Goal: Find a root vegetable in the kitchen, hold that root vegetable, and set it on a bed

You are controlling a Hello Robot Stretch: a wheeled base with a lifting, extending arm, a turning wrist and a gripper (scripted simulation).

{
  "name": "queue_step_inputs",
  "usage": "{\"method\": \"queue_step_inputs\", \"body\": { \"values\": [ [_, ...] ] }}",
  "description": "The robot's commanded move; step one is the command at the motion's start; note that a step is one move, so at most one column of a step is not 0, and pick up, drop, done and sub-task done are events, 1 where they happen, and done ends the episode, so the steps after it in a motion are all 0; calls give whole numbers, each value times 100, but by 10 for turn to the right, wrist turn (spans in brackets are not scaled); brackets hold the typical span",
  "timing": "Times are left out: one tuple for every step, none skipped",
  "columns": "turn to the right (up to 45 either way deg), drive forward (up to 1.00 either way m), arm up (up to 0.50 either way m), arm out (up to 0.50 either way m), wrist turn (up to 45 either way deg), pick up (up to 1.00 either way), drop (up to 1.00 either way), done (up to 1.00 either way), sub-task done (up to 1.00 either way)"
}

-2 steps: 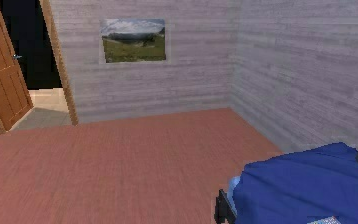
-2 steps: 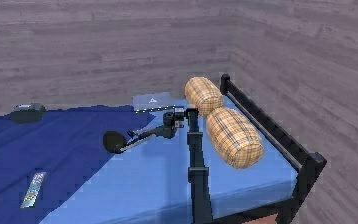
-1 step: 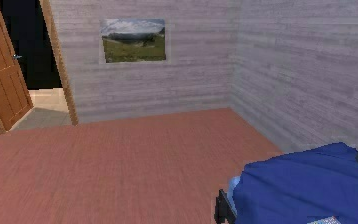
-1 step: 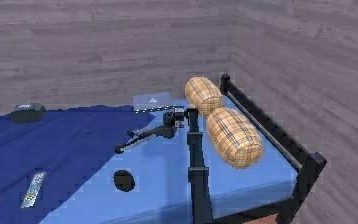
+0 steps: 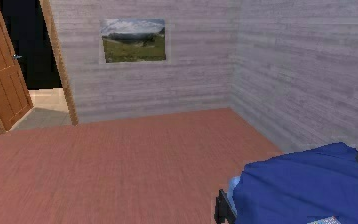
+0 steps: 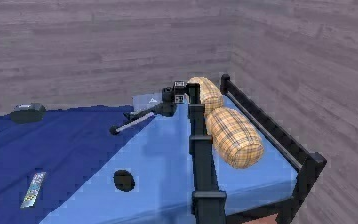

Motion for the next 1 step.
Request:
{"method": "queue_step_inputs", "body": {
  "values": [
    [0,0,0,-8,0,0,0,0,0]
  ]
}}
